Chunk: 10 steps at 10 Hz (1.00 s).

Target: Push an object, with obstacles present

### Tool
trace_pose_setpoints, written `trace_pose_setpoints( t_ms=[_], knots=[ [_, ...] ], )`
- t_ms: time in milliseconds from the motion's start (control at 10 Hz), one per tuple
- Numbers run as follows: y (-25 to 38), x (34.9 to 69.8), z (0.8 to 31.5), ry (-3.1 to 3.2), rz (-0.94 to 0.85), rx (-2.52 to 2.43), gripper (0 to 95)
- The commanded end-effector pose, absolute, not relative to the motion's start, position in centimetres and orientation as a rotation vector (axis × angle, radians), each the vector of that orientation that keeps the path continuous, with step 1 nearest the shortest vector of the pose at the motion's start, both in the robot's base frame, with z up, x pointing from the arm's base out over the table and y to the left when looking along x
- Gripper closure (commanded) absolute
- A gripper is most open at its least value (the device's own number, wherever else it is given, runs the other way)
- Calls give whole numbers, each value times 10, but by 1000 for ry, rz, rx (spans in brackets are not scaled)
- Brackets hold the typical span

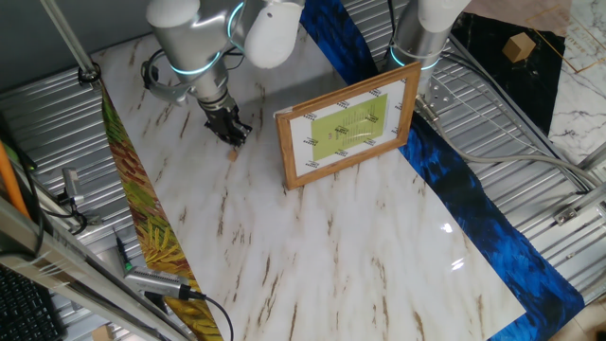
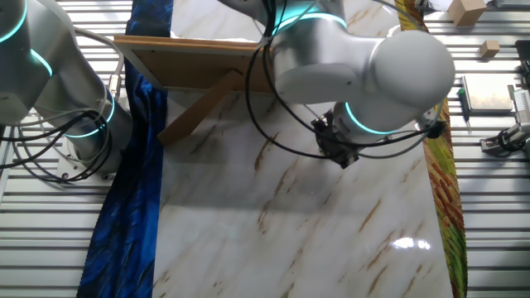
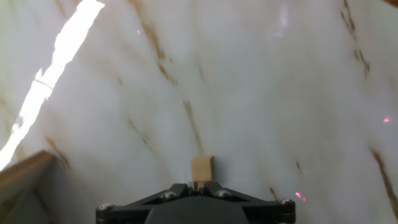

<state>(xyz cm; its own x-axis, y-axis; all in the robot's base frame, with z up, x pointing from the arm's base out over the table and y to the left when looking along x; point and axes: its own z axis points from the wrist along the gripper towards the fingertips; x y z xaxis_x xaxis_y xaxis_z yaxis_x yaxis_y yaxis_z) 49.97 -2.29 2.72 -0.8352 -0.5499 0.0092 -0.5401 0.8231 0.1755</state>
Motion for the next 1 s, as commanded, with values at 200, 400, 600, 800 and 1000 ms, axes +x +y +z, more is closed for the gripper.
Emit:
trace_pose_setpoints(
  t_ms=[200,400,600,800,1000],
  knots=[
    [-23,499,29,-2944,-261,879,950],
    [-23,499,29,-2942,-261,883,950],
    [-23,499,29,-2938,-260,892,950],
    [-24,499,28,-2933,-258,922,950],
    [-25,498,27,-2931,-275,968,950]
  ],
)
